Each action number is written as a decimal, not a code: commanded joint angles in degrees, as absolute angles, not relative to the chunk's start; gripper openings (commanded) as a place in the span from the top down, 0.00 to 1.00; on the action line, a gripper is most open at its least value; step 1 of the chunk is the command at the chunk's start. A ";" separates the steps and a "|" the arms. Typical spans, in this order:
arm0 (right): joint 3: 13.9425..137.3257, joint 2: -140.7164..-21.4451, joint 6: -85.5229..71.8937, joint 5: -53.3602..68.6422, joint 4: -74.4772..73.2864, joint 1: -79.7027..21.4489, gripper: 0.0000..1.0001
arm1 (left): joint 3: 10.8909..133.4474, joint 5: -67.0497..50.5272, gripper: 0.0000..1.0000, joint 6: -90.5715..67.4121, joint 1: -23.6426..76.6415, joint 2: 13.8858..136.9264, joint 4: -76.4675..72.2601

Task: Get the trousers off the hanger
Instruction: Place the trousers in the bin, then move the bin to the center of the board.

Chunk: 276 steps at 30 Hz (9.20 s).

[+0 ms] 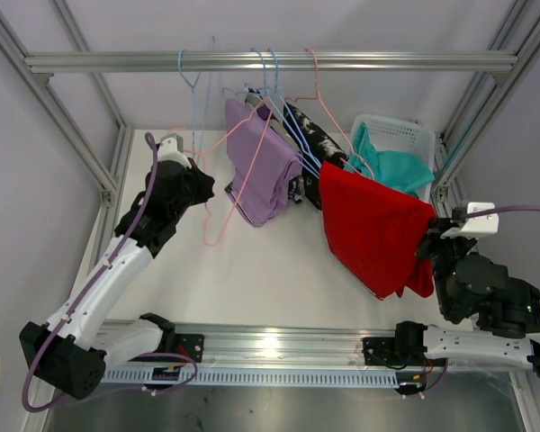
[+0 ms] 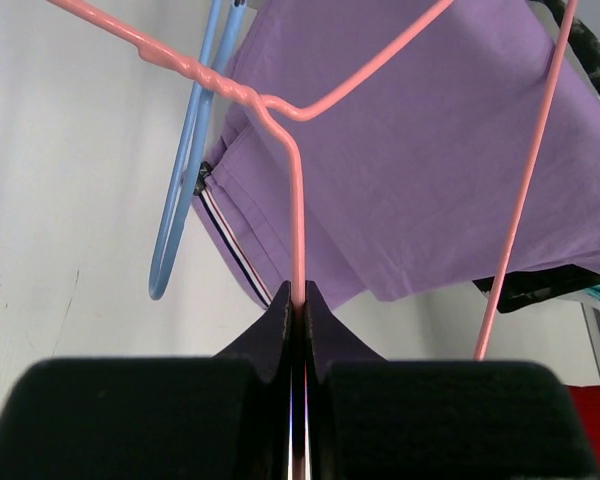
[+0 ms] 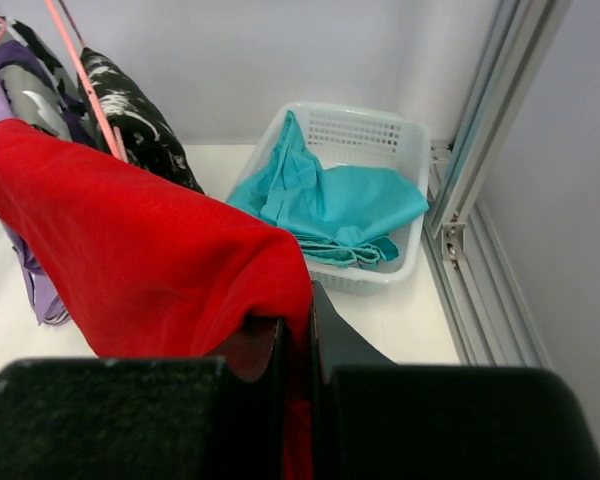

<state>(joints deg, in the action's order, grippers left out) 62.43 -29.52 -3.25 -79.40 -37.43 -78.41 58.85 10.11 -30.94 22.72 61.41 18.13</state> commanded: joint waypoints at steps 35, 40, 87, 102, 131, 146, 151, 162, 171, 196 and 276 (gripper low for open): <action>62.84 -36.56 -30.70 -87.43 -39.53 -55.28 1.00 | 62.31 5.89 1.00 -31.55 24.61 60.03 17.40; 65.20 -39.01 -13.96 -91.50 -20.30 -53.27 1.00 | 62.40 5.54 1.00 -31.11 24.96 60.12 17.49; 84.82 -94.74 -7.21 -35.16 2.81 -13.45 1.00 | 65.39 -3.51 0.99 -29.18 25.93 63.81 18.63; 91.13 -109.14 -10.46 -27.34 0.35 -8.88 1.00 | 65.57 -5.01 1.00 -29.53 25.93 63.63 18.46; 130.60 -136.32 -10.28 -15.82 -12.93 -2.73 1.00 | 66.09 -8.17 1.00 -29.44 25.93 64.69 18.46; 139.13 -141.32 -8.79 -12.92 -6.07 -0.62 1.00 | 66.18 -8.79 1.00 -29.09 26.02 65.30 18.55; 139.39 -141.85 -8.88 -10.55 -2.73 -0.62 1.00 | 66.27 -8.79 1.00 -29.09 26.02 65.57 18.63; 139.31 -142.91 -9.23 -7.38 -2.46 -0.70 0.19 | 66.53 -9.67 1.00 -29.09 26.02 65.74 18.72; 137.47 -139.49 -10.20 -6.33 -7.11 -0.97 0.01 | 66.62 -10.28 1.00 -29.09 26.02 65.30 18.72; 91.33 -116.80 -13.00 -13.01 -5.27 -4.48 0.00 | 66.62 -9.75 1.00 -28.56 26.28 61.35 18.46; 116.40 -137.91 -17.67 0.53 -32.26 1.06 0.01 | 66.53 -11.25 1.00 -28.39 26.28 63.10 18.37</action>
<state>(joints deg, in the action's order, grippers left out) 121.69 -138.34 -17.34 -3.09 -29.26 1.54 63.99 -9.74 -29.41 25.76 62.76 19.90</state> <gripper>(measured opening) 0.993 0.015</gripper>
